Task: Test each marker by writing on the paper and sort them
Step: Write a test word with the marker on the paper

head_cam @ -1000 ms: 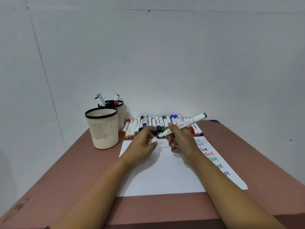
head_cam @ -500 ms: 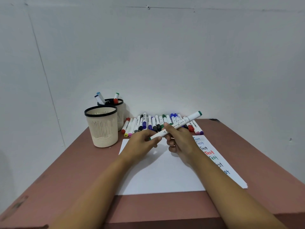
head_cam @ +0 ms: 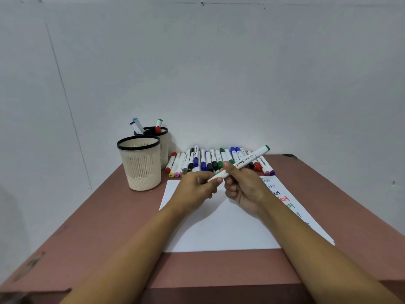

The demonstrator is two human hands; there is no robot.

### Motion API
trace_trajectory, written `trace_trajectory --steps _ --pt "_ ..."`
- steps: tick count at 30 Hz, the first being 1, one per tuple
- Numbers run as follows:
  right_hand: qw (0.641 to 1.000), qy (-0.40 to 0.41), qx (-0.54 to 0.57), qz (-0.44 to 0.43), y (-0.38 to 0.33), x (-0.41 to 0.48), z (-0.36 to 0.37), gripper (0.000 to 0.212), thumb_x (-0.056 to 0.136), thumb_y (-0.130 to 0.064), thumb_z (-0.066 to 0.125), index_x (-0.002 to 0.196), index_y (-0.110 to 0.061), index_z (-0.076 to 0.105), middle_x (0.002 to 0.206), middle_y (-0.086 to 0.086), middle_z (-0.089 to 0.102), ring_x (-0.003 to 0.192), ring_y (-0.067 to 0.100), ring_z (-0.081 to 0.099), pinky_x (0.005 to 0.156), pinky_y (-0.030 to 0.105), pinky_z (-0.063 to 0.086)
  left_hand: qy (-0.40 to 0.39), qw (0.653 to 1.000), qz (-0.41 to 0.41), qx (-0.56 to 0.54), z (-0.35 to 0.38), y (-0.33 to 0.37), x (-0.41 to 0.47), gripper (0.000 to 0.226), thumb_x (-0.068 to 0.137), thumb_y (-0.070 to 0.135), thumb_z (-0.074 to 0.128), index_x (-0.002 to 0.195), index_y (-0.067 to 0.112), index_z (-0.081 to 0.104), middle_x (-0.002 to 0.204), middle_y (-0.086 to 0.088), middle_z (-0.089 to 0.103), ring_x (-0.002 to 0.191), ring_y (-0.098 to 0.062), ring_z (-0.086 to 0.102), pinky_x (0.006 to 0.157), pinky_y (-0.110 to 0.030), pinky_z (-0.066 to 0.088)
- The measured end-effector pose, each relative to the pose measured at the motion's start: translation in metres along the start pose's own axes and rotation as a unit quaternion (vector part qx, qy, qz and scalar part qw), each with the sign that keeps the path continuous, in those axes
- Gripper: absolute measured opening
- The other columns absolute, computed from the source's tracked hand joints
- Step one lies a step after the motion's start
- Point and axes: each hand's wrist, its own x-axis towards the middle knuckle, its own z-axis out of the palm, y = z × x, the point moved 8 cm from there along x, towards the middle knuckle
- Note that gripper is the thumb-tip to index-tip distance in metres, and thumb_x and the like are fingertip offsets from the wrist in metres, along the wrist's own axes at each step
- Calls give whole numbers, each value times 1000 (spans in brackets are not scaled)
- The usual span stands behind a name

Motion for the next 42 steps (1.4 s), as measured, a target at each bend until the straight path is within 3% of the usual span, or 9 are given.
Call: trace_trajectory --steps 8,15,18,21,24,26,28,31,42 --pt "1000 0 6 1 -1 -1 3 23 93 -25 59 75 -11 58 51 -1 43 38 6 36 38 16 32 17 999 5 -28 0 3 1 13 91 16 61 89 7 70 62 0 59 49 -2 50 54 -13 43" --pt "999 13 -50 -7 -11 -5 -1 16 91 -32 62 83 -19 67 65 -3 61 58 9 55 53 23 45 54 980 -74 -177 -11 -10 6 5 85 10 67 84 10 62 68 0 67 58 -9 61 57 -20 45" --pt "996 89 12 -17 -18 -4 -16 21 94 -39 56 87 -21 63 76 1 64 74 16 62 68 33 51 95 956 -95 -260 -22 -16 7 5 85 10 66 89 10 61 74 -1 65 65 -10 62 57 -21 48" --pt "967 228 -97 -63 -28 -5 -44 27 99 -33 44 83 -16 58 86 2 63 85 20 59 78 36 49 156 924 -78 -339 -42 -16 10 6 87 4 63 90 7 59 80 -6 63 68 -10 66 60 -20 54" --pt "922 218 -282 -149 -33 -9 -36 24 96 -19 41 77 -13 55 77 -5 50 75 14 45 72 28 37 224 937 -35 -266 -69 -3 13 22 87 3 63 107 2 54 83 -8 62 75 -17 67 68 -24 57" --pt "883 121 -420 -169 -19 -5 -16 21 98 -19 46 104 -22 66 99 -7 58 96 11 53 87 26 39 263 948 -1 -182 -90 13 17 26 87 5 63 110 10 52 87 -8 63 83 -23 67 74 -31 57" --pt "808 62 -568 -147 0 3 -7 34 97 -24 48 128 -17 59 130 -1 56 123 17 48 103 30 37 280 956 33 -83 -113 34 25 27 86 11 63 109 19 51 92 -8 65 85 -23 66 75 -35 56" --pt "709 27 -691 -138 12 7 -2 37 98 -31 44 132 -23 57 138 -1 51 128 19 43 105 32 36 302 950 67 35 -150 63 43 27 88 17 61 111 20 49 98 -6 64 83 -20 65 66 -28 54" --pt "690 20 -709 -147 13 7 1 37 99 -34 40 134 -29 53 138 -8 48 127 14 41 104 29 33 345 917 42 196 -228 72 101 27 90 12 51 117 10 50 89 -9 61 67 -20 55 55 -26 44"
